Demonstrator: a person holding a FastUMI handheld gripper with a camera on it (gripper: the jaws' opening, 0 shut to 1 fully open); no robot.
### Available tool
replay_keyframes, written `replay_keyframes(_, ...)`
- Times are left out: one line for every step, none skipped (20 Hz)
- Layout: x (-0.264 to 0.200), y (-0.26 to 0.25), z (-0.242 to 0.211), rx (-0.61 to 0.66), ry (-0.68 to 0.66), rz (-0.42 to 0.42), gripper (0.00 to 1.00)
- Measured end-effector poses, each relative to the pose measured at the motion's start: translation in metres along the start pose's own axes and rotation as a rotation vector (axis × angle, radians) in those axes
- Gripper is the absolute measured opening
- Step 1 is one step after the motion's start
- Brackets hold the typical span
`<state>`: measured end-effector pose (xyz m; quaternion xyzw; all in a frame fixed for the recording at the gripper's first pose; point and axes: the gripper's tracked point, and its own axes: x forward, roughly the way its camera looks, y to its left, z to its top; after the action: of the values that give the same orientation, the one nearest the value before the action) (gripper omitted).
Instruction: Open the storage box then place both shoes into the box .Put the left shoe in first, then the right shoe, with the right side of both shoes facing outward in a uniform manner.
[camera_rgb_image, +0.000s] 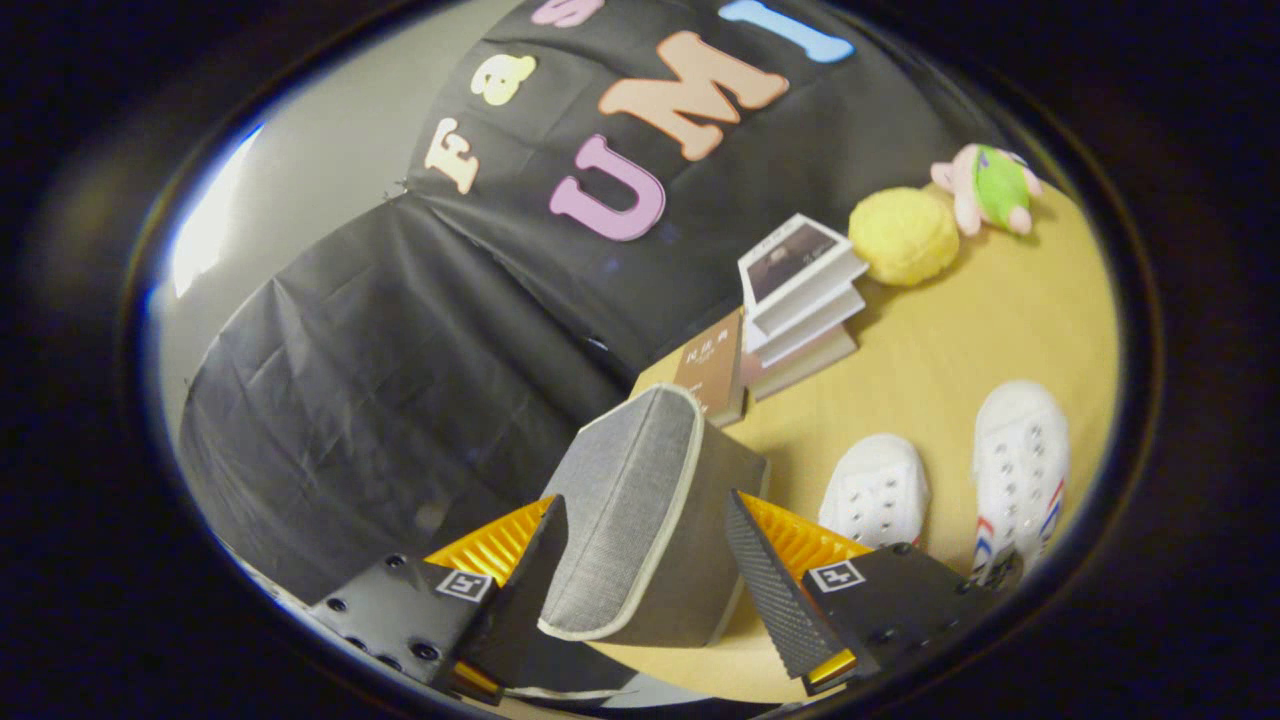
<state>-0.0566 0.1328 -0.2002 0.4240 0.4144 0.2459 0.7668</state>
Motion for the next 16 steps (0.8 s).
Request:
replay_keyframes(0.002,-0.001,-0.012,0.046,0.027,0.017,0.98)
replay_keyframes(0.006,0.0,-0.022,0.087,0.059,0.034,0.98)
replay_keyframes(0.007,0.002,-0.031,0.123,0.088,0.05,0.98)
replay_keyframes(0.011,0.003,-0.038,0.156,0.116,0.062,0.98)
replay_keyframes(0.014,0.004,-0.046,0.189,0.141,0.076,0.98)
replay_keyframes(0.017,0.004,-0.053,0.224,0.162,0.09,0.98)
replay_keyframes(0.018,0.005,-0.058,0.258,0.179,0.101,0.95)
replay_keyframes(0.02,0.004,-0.063,0.291,0.19,0.109,0.92)
replay_keyframes(0.023,0.006,-0.067,0.322,0.201,0.123,0.89)
replay_keyframes(0.024,0.009,-0.071,0.348,0.216,0.138,0.86)
replay_keyframes(0.025,0.013,-0.075,0.366,0.233,0.155,0.83)
replay_keyframes(0.024,0.016,-0.077,0.37,0.242,0.162,0.77)
replay_keyframes(0.026,0.02,-0.073,0.395,0.222,0.18,0.7)
replay_keyframes(0.028,0.022,-0.073,0.403,0.223,0.184,0.64)
replay_keyframes(0.026,0.021,-0.074,0.404,0.226,0.188,0.57)
replay_keyframes(0.026,0.021,-0.073,0.403,0.227,0.192,0.51)
